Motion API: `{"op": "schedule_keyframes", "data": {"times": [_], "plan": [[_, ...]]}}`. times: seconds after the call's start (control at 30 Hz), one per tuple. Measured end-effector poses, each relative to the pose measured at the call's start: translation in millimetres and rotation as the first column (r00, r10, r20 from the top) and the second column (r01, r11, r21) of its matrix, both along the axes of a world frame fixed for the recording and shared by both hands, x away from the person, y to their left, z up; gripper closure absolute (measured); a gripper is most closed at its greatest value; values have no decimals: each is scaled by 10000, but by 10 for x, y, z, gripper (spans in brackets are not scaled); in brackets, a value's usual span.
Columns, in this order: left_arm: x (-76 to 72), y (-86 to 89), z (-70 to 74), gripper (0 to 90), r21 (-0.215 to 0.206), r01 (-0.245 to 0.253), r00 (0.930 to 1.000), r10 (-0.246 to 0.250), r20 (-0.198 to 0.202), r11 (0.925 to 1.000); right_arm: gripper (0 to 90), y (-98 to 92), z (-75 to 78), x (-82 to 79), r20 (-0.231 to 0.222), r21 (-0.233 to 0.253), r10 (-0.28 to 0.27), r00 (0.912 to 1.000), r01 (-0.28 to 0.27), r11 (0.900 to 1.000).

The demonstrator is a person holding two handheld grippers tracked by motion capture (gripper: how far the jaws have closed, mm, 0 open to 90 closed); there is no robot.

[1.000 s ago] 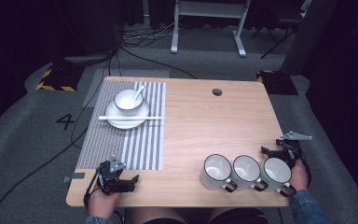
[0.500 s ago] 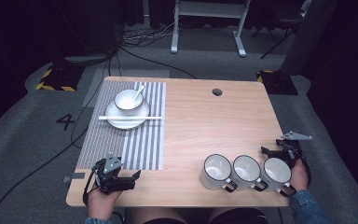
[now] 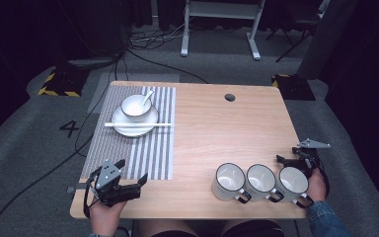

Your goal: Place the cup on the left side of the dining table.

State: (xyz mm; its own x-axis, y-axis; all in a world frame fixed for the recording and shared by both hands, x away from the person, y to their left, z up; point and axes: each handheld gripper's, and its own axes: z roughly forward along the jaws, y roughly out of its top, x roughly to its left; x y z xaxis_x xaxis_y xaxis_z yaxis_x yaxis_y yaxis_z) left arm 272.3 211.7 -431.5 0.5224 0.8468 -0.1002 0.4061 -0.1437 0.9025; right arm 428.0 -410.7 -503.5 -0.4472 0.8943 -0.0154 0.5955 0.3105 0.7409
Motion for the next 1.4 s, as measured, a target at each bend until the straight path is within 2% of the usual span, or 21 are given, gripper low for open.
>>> {"op": "schedule_keyframes", "data": {"times": [0.03,0.17,0.23,0.43,0.63,0.97,1.07,1.4], "plan": [[-10,-2,20,103,-130,43,9999,-41,124,9999,145,-1,0,0,1,-14,0,10000,0,10000],[-27,-5,68,102,-102,175,9993,-172,322,9998,145,-1,0,0,0,-12,-1,10000,1,10000],[-37,-11,103,102,-254,312,9981,-298,540,9992,145,-1,-1,0,13,-21,8,10000,-8,10000],[-12,-59,136,102,-611,675,9961,-639,601,9958,145,0,0,0,7,-6,0,10000,0,10000],[45,-158,173,100,-513,980,9935,-947,631,9939,145,-1,-1,1,16,-21,4,10000,-4,10000],[201,-507,271,100,-231,1728,9834,-1712,593,9847,144,0,-2,0,30,-38,-22,10000,22,10000],[240,-629,293,100,37,2009,9777,-2008,618,9796,141,9,0,4,-7,-7,-72,10000,72,10000],[304,-1075,318,94,262,2196,9727,-2209,716,9752,140,6,-1,10,-7,-31,-66,10000,66,10000]]}}
